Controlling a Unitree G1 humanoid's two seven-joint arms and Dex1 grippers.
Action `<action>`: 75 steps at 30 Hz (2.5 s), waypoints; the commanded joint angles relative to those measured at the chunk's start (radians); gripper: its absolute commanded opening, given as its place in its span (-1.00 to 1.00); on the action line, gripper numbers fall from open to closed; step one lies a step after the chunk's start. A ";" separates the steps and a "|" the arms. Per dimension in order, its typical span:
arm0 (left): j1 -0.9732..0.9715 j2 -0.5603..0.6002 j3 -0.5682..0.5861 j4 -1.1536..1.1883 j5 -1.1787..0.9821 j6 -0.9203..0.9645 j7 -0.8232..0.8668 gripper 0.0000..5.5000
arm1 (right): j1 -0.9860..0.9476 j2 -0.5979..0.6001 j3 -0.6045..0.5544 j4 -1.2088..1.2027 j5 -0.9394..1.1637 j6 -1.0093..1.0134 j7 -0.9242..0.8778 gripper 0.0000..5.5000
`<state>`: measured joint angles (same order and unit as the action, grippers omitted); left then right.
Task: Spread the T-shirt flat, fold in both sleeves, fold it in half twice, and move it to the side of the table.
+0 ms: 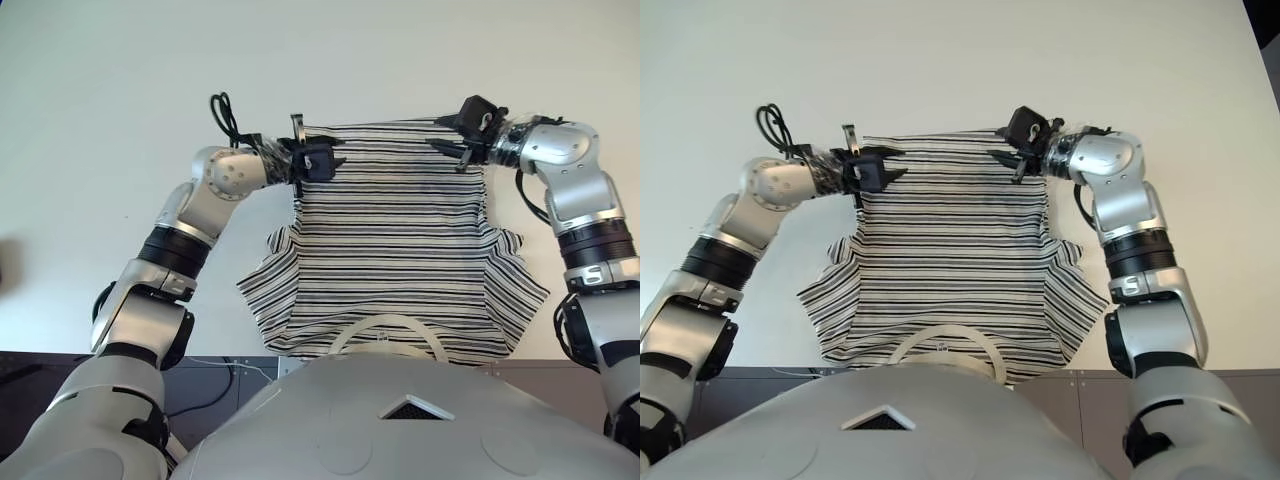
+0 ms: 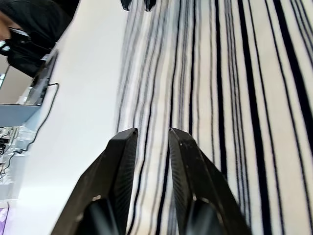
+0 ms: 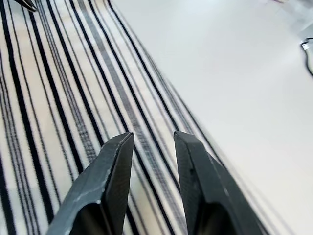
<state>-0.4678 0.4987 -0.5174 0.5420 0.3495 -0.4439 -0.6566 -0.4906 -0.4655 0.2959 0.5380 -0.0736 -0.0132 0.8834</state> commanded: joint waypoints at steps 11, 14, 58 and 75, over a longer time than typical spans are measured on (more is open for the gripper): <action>0.149 0.134 0.001 -0.166 -0.088 -0.172 -0.203 -0.58 | 0.223 -0.152 0.032 -0.238 0.008 0.003 0.224 -0.46; 0.185 0.144 0.028 -0.243 -0.137 -0.160 -0.209 -0.58 | 0.296 -0.220 0.032 -0.324 0.011 0.007 0.249 -0.46; 0.052 -0.072 0.142 0.173 -0.246 0.115 -0.292 -0.58 | 0.326 -0.257 0.161 -0.295 -0.077 -0.096 0.188 -0.46; -0.433 -0.255 0.426 0.657 -0.300 -0.012 0.191 -0.58 | 0.348 -0.267 0.170 -0.345 -0.091 -0.147 0.141 -0.46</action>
<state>-0.8882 0.2442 -0.1082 1.1944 0.0533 -0.4429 -0.4527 -0.2144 -0.7230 0.4125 0.1560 -0.0839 -0.1857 1.0131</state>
